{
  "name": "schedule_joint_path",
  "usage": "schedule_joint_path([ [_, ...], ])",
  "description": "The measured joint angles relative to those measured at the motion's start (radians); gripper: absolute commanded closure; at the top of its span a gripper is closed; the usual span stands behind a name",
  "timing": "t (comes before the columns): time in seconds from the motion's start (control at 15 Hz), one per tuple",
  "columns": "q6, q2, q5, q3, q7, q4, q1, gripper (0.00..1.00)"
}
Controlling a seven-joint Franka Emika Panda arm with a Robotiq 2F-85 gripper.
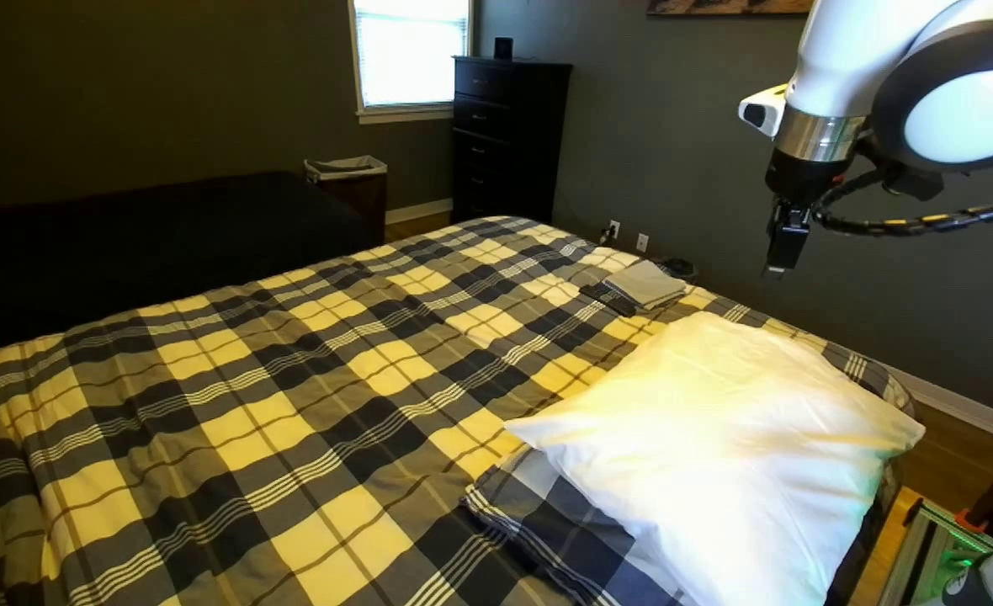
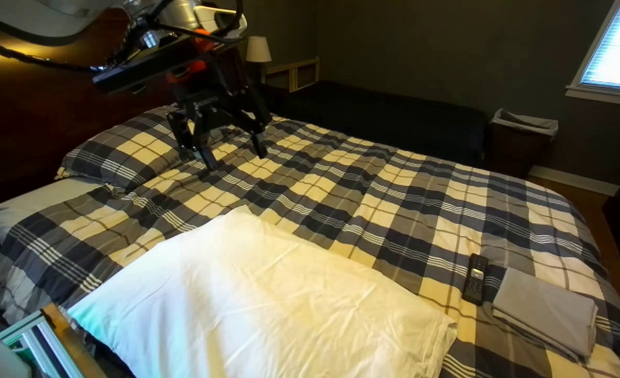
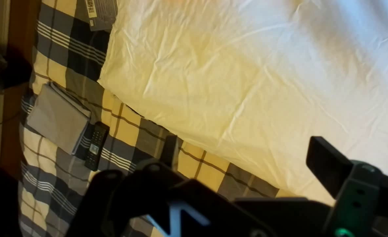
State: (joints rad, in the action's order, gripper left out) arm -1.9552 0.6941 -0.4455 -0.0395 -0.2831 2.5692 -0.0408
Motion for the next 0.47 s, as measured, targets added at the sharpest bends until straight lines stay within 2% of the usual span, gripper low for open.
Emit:
schedule_joint_path([
  [0.47, 0.039, 0.002, 0.011, -0.021, 0.031, -0.085, 0.054, 0.00],
])
